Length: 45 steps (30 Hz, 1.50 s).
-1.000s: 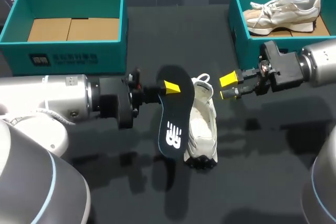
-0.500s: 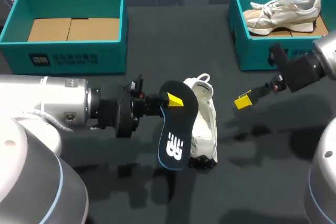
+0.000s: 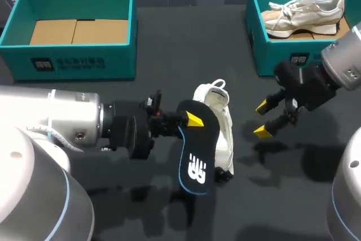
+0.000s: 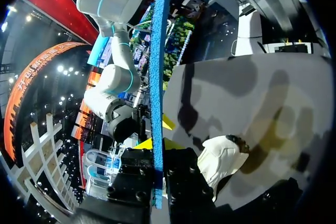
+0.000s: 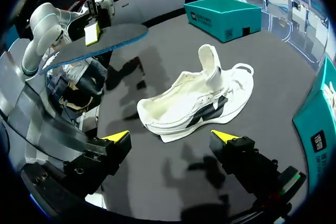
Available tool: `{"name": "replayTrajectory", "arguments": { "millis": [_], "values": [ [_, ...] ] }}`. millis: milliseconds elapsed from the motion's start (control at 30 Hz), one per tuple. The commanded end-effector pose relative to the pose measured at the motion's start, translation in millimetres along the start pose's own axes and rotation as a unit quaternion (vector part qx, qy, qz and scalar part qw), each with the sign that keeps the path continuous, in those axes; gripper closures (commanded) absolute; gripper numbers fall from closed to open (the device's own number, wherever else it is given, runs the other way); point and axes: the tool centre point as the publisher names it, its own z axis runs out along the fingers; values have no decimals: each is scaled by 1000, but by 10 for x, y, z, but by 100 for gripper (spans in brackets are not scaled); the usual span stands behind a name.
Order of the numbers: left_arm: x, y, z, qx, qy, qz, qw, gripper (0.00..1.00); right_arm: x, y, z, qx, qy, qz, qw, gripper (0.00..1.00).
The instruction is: Take the shoe out of the shoebox, open the shoe tongue, remove and reinsert the insole, then place the shoe into the shoebox
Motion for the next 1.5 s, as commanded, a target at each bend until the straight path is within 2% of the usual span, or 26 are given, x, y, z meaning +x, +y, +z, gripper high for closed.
{"name": "replayTrajectory", "arguments": {
  "millis": [33,267,333,367,667,967,1267,1500],
  "values": [
    [16,-41,114,-7,1,2,1000,100,19,49,-17,8,-1,2,1000,0],
    [89,-135,230,-4,9,0,1000,100,19,49,-17,8,-1,2,1000,0],
    [113,-158,264,-7,14,-4,1000,100,75,105,4,72,-31,-56,995,0],
    [130,-167,287,-10,18,-9,1000,100,85,84,21,85,-61,-75,992,0],
    [203,-170,439,-12,37,-40,998,100,44,-143,203,132,-135,-125,974,0],
    [273,-80,576,-14,43,-76,996,100,-163,-260,420,135,-150,-158,967,0],
    [429,79,666,-33,48,-108,992,100,-334,-363,602,133,-135,-155,970,0],
    [519,147,687,-36,52,-118,991,100,-369,-408,660,133,-126,-132,974,0]
  ]
}}
